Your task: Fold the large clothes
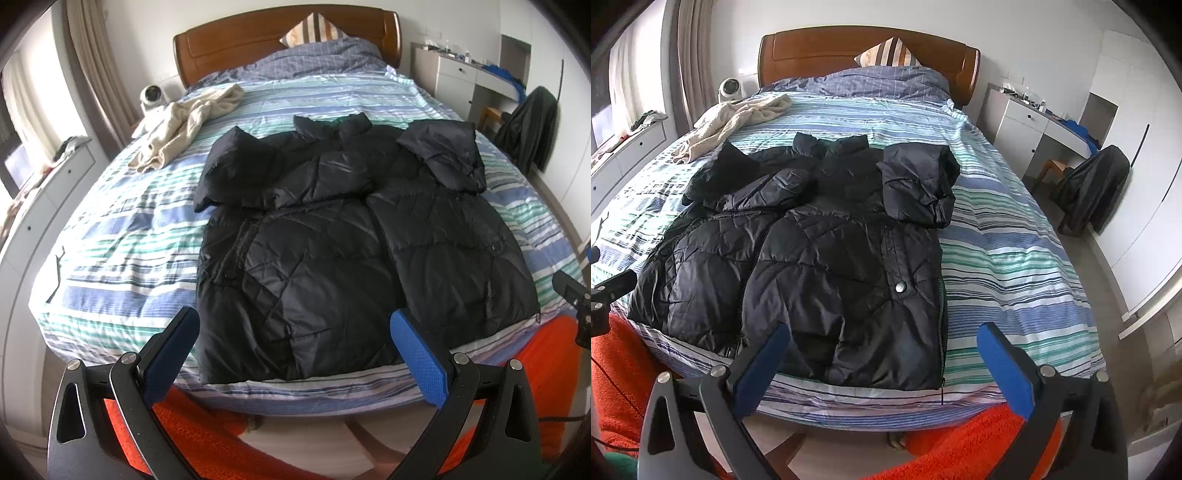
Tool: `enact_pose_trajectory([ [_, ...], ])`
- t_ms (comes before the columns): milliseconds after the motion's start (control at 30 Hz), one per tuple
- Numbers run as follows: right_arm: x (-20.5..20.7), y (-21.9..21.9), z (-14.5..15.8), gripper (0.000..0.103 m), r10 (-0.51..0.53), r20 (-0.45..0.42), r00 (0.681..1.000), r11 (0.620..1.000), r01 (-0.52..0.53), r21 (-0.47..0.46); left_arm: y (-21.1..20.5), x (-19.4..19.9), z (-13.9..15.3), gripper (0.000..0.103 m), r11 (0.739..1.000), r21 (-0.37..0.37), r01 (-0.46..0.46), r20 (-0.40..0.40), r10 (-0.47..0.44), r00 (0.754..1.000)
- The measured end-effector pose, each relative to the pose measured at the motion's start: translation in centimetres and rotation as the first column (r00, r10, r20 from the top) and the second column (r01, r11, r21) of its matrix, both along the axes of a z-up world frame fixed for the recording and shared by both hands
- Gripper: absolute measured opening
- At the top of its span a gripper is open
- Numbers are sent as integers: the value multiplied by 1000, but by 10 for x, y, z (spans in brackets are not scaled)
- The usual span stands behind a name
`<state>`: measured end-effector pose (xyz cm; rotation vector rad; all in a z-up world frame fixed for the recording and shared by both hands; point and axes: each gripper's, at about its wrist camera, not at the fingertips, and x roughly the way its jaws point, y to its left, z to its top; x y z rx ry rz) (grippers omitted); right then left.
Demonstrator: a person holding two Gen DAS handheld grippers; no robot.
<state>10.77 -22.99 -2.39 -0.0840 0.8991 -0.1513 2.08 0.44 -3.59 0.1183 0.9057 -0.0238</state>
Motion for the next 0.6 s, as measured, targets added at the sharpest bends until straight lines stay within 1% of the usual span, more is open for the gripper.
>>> enact_pose_trajectory([
  [100, -1, -7, 5, 103, 15, 33, 999, 998, -17, 58, -1, 1, -1, 103, 1000, 7, 0, -3, 0, 1000],
  [167, 3, -10, 13, 103, 36, 74, 997, 998, -40, 54, -2, 1, 0, 103, 1000, 5, 2, 1, -2, 1000],
  [267, 21, -10, 26, 103, 135, 167, 977, 990, -128, -51, -2, 1, 1, 103, 1000, -3, 3, 9, -3, 1000],
  [300, 33, -10, 27, 103, 189, 202, 961, 980, -172, -99, -1, 1, 1, 103, 1000, -4, 2, 10, -2, 1000],
  [333, 51, -11, 24, 103, 256, 213, 943, 962, -227, -151, -1, 1, 1, 103, 1000, -4, 1, 11, -1, 1000],
  [367, 65, -12, 19, 103, 294, 195, 936, 948, -261, -180, 0, 0, 1, 103, 1000, -4, -2, 13, 2, 1000],
  [433, 120, -16, -13, 103, 403, 84, 912, 892, -371, -257, 6, -4, 2, 103, 1000, -1, -18, 18, 18, 1000],
  [467, 137, -18, -25, 102, 426, 43, 903, 873, -399, -281, 9, -5, 2, 103, 1000, 0, -27, 20, 27, 999],
  [533, 190, -30, -73, 100, 457, -101, 884, 809, -460, -367, 17, -8, 2, 103, 999, -1, -55, 17, 55, 998],
  [567, 214, -38, -95, 91, 450, -166, 878, 795, -478, -373, 20, -9, 2, 103, 998, -1, -66, 14, 66, 998],
  [600, 234, -47, -113, 85, 435, -226, 872, 798, -489, -353, 25, -10, 0, 103, 996, 0, -86, 5, 86, 996],
])
